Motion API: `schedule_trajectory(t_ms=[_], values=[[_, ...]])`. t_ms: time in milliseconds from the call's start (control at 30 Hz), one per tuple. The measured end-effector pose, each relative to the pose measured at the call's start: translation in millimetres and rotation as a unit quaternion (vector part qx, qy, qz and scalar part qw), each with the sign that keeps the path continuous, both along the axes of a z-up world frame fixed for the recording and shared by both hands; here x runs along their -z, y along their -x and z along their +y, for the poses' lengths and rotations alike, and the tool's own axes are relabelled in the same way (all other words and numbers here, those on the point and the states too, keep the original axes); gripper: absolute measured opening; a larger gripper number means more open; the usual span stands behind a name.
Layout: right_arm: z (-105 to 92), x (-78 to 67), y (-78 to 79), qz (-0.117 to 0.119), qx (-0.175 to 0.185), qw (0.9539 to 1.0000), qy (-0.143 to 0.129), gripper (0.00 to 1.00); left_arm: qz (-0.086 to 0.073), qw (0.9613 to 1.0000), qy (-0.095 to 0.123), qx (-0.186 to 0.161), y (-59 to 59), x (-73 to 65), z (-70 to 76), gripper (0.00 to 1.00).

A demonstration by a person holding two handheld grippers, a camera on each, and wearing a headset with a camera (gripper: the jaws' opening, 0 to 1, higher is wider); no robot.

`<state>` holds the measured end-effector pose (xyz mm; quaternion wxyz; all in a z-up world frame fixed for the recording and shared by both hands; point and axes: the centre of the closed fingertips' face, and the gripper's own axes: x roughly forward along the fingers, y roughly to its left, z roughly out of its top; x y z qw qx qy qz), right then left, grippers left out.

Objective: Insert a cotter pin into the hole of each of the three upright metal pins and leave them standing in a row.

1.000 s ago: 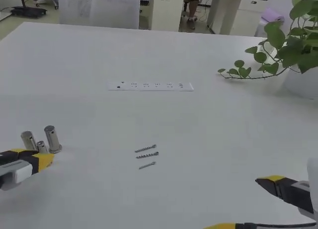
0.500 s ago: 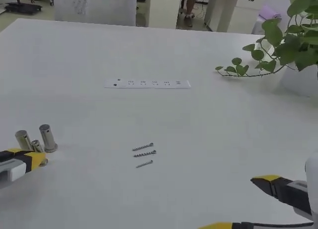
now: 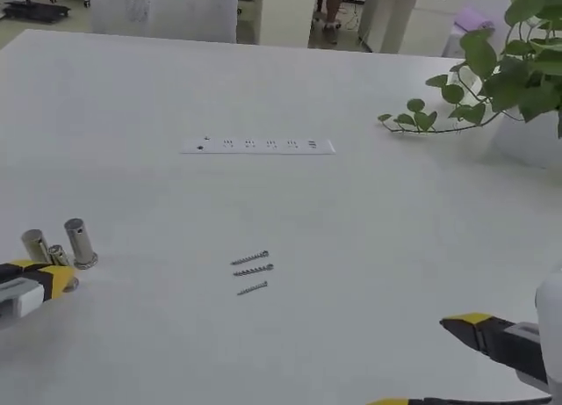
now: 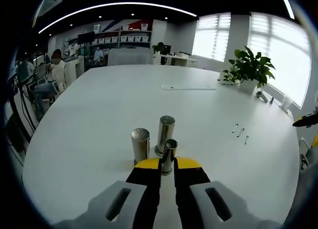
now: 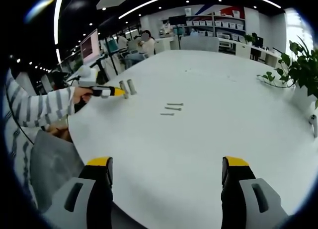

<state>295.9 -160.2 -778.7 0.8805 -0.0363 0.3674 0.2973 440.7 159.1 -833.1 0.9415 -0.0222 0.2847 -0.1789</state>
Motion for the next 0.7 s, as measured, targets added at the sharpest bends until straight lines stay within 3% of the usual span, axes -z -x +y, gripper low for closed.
schedule_trajectory(t_ms=[367, 500, 600, 700], values=[[1.7, 0.7, 0.6, -0.001, -0.002, 1.0000, -0.004, 0.91, -0.001, 1.0000, -0.007, -0.002, 6.2, -2.2, -4.2, 0.07], [3.7, 0.5, 1.2, -0.003, -0.004, 1.0000, -0.008, 0.91, 0.005, 0.9997, -0.004, -0.022, 10.4, -4.4, -5.0, 0.07], [4.5, 0.7, 1.4, -0.005, -0.006, 0.9999, -0.012, 0.91, 0.000, 0.9996, -0.011, -0.027, 14.5, -7.4, -6.0, 0.07], [5.8, 1.3, 2.1, -0.006, -0.008, 0.9998, -0.016, 0.91, -0.003, 0.9985, -0.009, -0.054, 19.7, -13.7, -3.4, 0.07]])
